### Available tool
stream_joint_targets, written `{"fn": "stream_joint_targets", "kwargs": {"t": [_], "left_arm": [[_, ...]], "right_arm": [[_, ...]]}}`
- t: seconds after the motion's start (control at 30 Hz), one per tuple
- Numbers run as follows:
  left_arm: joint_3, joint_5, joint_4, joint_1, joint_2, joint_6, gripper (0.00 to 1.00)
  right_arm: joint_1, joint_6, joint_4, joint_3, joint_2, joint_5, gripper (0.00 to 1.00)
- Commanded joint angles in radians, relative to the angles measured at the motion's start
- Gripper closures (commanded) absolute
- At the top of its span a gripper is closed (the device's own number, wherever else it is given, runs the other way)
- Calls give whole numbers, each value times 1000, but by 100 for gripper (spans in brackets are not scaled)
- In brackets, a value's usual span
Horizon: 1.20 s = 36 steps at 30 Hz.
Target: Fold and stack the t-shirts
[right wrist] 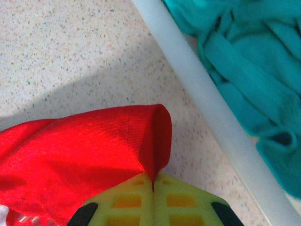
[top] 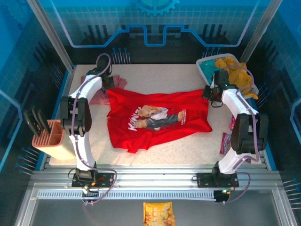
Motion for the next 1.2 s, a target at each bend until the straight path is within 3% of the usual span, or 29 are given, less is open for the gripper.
{"fn": "stream_joint_targets", "kwargs": {"t": [0.0,0.1,0.17,0.23,0.27,0.43,0.47,0.5,0.67,0.8,1.0,1.17], "left_arm": [[11,-47,-23,24,-4,-24,100],[5,-36,-17,35,-2,-31,99],[9,-26,-22,36,-7,-35,93],[12,4,-30,36,-21,-44,81],[13,18,-36,34,-32,-47,70],[-16,55,-87,28,-128,-50,25],[-25,59,-100,23,-153,-51,20],[-28,63,-123,17,-176,-51,19],[-110,81,-199,-38,-308,-57,18],[-234,145,-224,-83,-420,-82,21],[-422,229,-233,-142,-591,-145,27],[-526,274,-242,-162,-687,-177,29]], "right_arm": [[8,-31,-22,88,61,37,100],[8,-38,-34,136,108,53,100],[9,-45,-55,174,140,43,99],[13,-55,-82,210,160,26,88],[17,-61,-92,216,157,20,79],[45,-96,-84,164,54,-13,19],[53,-101,-93,156,28,-8,6],[61,-107,-110,155,8,-18,1],[148,-142,-199,121,-108,-49,0],[259,-143,-227,17,-203,-147,1],[467,-114,-137,-180,-305,-221,11],[579,-55,16,-290,-278,-299,26]]}}
